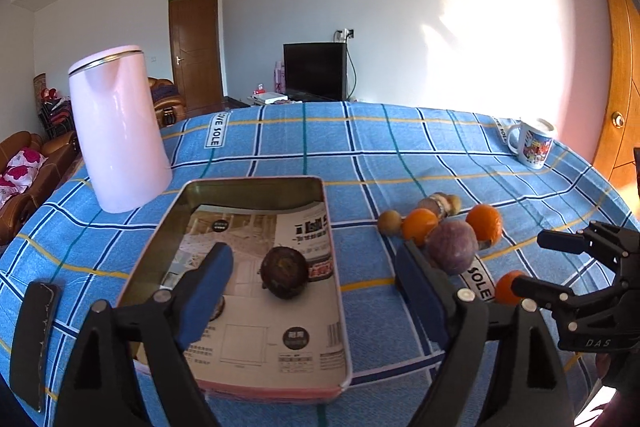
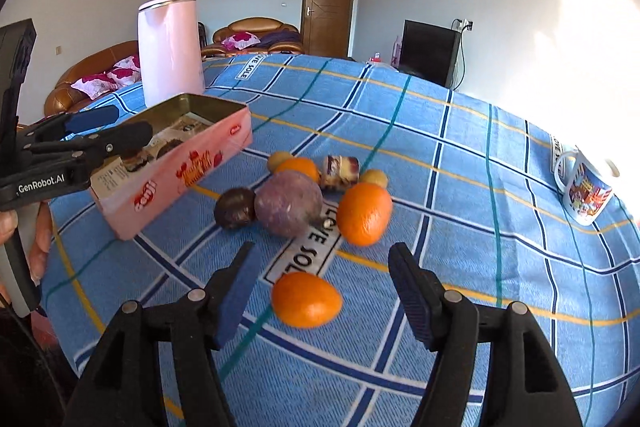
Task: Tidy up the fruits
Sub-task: 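Grasp a second mangosteen with the left tool while the right tool grasps an orange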
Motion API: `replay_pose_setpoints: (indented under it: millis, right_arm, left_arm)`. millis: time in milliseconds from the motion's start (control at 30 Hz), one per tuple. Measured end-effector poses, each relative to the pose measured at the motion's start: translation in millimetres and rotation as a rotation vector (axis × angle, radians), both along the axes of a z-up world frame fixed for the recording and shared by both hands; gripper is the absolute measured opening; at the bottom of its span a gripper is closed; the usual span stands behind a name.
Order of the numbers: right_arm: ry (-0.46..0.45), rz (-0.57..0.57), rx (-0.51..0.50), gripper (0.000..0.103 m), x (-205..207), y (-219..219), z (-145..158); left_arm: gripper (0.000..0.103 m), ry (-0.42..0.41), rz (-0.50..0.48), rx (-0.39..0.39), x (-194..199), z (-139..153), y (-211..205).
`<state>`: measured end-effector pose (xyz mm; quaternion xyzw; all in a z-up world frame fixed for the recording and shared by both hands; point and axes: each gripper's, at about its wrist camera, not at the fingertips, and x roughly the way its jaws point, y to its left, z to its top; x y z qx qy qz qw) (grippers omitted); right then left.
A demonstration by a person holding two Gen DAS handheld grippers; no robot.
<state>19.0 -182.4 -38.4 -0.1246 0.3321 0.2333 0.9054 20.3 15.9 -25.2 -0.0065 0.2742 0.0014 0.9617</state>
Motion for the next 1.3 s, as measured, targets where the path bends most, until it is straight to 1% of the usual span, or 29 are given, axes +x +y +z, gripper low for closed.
replay_pose_setpoints:
  millis: [167, 300, 333, 367, 400, 433, 533, 700, 767, 833, 900, 1033, 1067, 1133, 1200, 1233, 1267, 1300]
  right_arm:
    - [0.052, 0.020, 0.013, 0.068, 1.1, -5.6, -12.2]
    - [0.107, 0.035, -0.002, 0.068, 7.1, -0.1, -23.1]
    - [0.127, 0.039, 0.007, 0.064, 9.2, -0.4, -24.4]
    - [0.135, 0.042, 0.021, 0.052, 10.1, -1.2, -24.4]
    - [0.142, 0.045, 0.025, 0.047, 11.1, -1.5, -24.7]
    - [0.149, 0.045, 0.020, 0.044, 11.9, -1.1, -25.8]
    - [0.125, 0.037, 0.016, 0.043, 9.0, -2.1, -22.7]
    - [0.071, -0.034, 0.066, 0.043, 14.0, -16.6, -4.2]
    - [0.051, -0.048, 0.064, 0.043, 16.9, -16.9, 1.2]
    - [0.048, -0.045, 0.073, 0.043, 18.4, -15.4, 4.2]
    - [0.041, -0.045, 0.073, 0.043, 19.3, -13.8, 4.7]
    - [0.027, -0.069, 0.067, 0.043, 23.4, -12.3, -1.3]
    - [0.035, -0.074, 0.074, 0.043, 25.2, -13.5, -1.8]
    - [0.013, -0.080, 0.092, 0.043, 24.6, -15.5, 1.6]
    - [0.007, -0.083, 0.074, 0.043, 24.0, -13.0, 0.6]
    - [0.005, -0.079, 0.073, 0.043, 23.9, -12.1, 0.9]
    - [0.001, -0.073, 0.074, 0.043, 23.1, -11.3, 1.4]
    - [-0.004, -0.071, 0.072, 0.043, 22.4, -10.9, 1.7]
  left_arm:
    - [0.086, 0.026, -0.043, 0.021, 3.0, -7.0, -21.1]
    - [0.086, 0.042, -0.081, 0.044, 6.4, -12.1, -36.2]
    - [0.086, 0.048, -0.087, 0.049, 7.2, -13.6, -38.9]
    - [0.086, 0.054, -0.097, 0.051, 8.5, -14.8, -41.5]
    - [0.086, 0.061, -0.110, 0.052, 8.9, -15.8, -44.7]
    - [0.086, 0.070, -0.121, 0.051, 10.1, -16.5, -47.2]
    - [0.085, 0.092, -0.159, 0.068, 14.6, -18.2, -57.9]
    - [0.071, 0.142, -0.202, 0.111, 27.4, -22.7, -74.4]
    - [0.062, 0.178, -0.215, 0.120, 35.0, -27.5, -78.7]
    - [0.061, 0.210, -0.219, 0.124, 40.3, -31.5, -80.9]
    - [0.061, 0.223, -0.223, 0.137, 43.0, -34.0, -83.9]
    - [0.059, 0.260, -0.220, 0.168, 49.8, -40.1, -89.6]
    - [0.059, 0.273, -0.221, 0.166, 51.9, -41.7, -89.7]
    - [0.058, 0.279, -0.229, 0.155, 54.0, -42.2, -89.1]
    - [0.052, 0.293, -0.228, 0.146, 57.4, -44.0, -88.0]
    - [0.045, 0.302, -0.225, 0.133, 59.3, -44.8, -85.7]
    - [0.041, 0.307, -0.223, 0.113, 60.3, -45.1, -82.5]
    - [0.041, 0.307, -0.227, 0.094, 60.3, -44.8, -79.8]
